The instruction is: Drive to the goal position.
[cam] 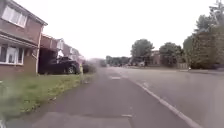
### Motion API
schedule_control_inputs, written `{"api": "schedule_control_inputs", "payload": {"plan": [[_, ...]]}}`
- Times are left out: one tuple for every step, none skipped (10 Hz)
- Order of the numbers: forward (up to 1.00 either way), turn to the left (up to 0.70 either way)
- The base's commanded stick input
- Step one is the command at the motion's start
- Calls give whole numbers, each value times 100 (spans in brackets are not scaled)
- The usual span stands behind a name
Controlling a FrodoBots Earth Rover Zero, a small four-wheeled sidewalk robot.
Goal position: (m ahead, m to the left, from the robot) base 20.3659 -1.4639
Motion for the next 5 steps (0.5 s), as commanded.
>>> {"api": "schedule_control_inputs", "payload": {"plan": [[100, 0], [100, 0], [100, 0], [100, 0], [100, 0]]}}
